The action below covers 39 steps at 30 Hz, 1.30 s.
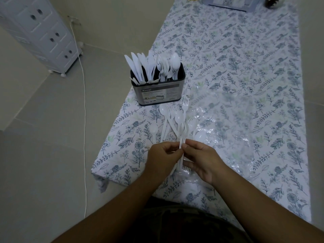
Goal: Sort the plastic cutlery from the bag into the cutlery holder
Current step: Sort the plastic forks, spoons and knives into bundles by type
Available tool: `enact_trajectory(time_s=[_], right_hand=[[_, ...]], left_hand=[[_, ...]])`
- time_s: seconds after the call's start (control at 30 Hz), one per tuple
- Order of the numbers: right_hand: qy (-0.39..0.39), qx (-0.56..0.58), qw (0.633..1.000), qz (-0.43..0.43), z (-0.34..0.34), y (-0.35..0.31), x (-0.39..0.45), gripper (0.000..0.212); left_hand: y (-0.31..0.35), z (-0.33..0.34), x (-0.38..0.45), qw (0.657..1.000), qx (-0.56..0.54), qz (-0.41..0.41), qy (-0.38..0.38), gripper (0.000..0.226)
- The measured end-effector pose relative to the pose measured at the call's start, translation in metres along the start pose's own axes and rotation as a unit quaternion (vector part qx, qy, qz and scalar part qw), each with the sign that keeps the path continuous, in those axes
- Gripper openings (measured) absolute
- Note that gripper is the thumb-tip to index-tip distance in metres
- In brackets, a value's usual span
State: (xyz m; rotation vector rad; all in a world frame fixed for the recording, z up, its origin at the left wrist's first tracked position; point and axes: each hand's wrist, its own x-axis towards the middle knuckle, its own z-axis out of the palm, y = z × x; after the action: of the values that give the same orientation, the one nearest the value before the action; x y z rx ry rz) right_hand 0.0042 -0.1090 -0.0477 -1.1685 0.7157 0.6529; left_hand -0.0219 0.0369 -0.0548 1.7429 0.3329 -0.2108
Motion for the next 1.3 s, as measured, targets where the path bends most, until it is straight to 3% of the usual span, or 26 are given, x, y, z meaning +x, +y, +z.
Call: enact_trajectory(time_s=[0.1, 0.27, 0.37, 0.47, 0.6, 0.77, 1.0, 1.3], right_hand=[[0.004, 0.006, 1.000, -0.002, -0.004, -0.002, 0.000, 0.025], [-0.006, -0.011, 1.000, 0.001, -0.008, -0.001, 0.001, 0.039], [-0.002, -0.044, 0.999, -0.011, -0.009, 0.000, 0.004, 0.043], [0.001, -0.053, 0.998, -0.028, -0.008, 0.000, 0.006, 0.032], [0.001, -0.051, 0.998, -0.035, -0.008, 0.001, 0.005, 0.027], [0.000, -0.052, 0.998, -0.040, -0.009, 0.002, 0.004, 0.035], [0.003, -0.040, 0.998, -0.042, -0.006, 0.002, 0.003, 0.028], [0.007, -0.024, 0.998, -0.053, -0.006, 0.003, -0.001, 0.030]], left_hand=[[0.001, 0.000, 0.001, 0.997, 0.066, 0.025, -0.026, 0.022], [0.005, -0.008, 0.015, 0.990, 0.124, -0.009, -0.059, 0.020], [0.012, -0.013, 0.030, 0.974, 0.207, 0.023, -0.088, 0.018], [0.012, -0.015, 0.054, 0.961, 0.273, 0.047, -0.005, 0.012], [0.003, -0.016, 0.087, 0.950, 0.301, 0.013, 0.083, 0.010], [-0.001, -0.013, 0.107, 0.933, 0.354, 0.030, 0.060, 0.015], [0.000, -0.004, 0.109, 0.918, 0.390, 0.045, 0.044, 0.016], [0.028, -0.009, 0.097, 0.916, 0.399, -0.033, -0.006, 0.020]])
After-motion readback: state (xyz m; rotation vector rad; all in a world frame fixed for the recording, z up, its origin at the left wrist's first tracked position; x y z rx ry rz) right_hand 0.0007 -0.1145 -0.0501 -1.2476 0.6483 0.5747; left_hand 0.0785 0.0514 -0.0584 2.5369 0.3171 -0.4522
